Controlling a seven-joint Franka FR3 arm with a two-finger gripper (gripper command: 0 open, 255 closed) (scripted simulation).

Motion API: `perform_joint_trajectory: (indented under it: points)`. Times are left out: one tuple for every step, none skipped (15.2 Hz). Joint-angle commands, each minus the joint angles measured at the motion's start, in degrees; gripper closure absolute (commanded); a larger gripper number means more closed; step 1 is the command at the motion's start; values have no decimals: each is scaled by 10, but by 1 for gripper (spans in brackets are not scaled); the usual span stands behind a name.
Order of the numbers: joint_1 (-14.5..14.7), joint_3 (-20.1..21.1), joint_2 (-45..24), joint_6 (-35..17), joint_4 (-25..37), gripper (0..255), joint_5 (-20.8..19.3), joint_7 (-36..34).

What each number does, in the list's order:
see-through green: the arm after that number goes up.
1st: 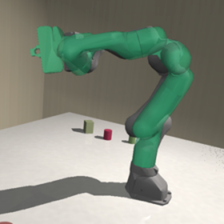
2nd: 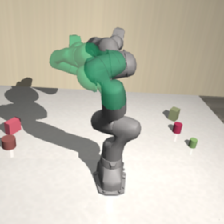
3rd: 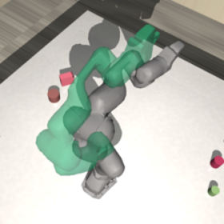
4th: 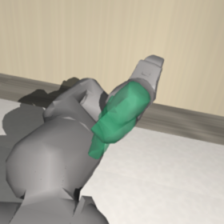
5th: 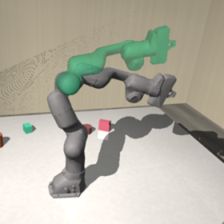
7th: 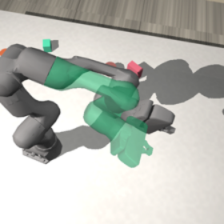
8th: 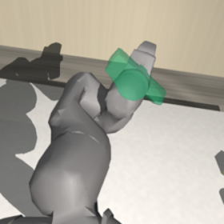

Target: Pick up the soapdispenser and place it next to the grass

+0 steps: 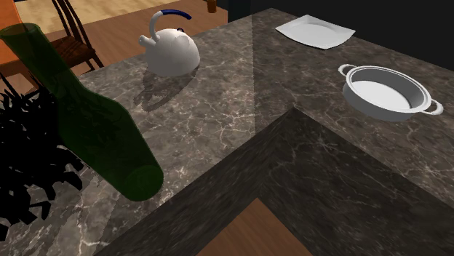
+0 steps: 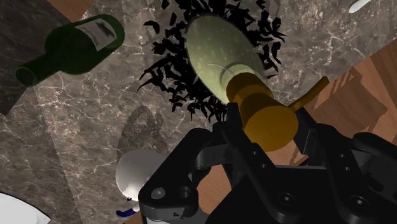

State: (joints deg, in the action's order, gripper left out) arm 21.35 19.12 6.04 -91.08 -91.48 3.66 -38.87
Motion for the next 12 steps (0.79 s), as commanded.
perform_joint_trajectory:
  points:
    - [14,19,-13,-3,12,255,-6,-34]
    - [21,28,-22,-2,22,255,-10,-49]
    - [27,37,-32,-1,32,255,-15,-65]
    - [35,46,-43,1,44,255,-20,-81]
    - [42,54,-54,3,57,255,-26,-97]
    - [50,63,-67,5,71,255,-33,-114]
    - [59,71,-80,8,85,255,-41,-130]
    - [69,80,-94,11,101,255,-49,-146]
    - [79,87,-109,15,118,255,-58,-163]
    - [90,94,-125,19,137,255,-68,-179]
    - [102,101,-142,25,157,255,-79,-195]
    - [115,108,-161,31,178,255,-90,-211]
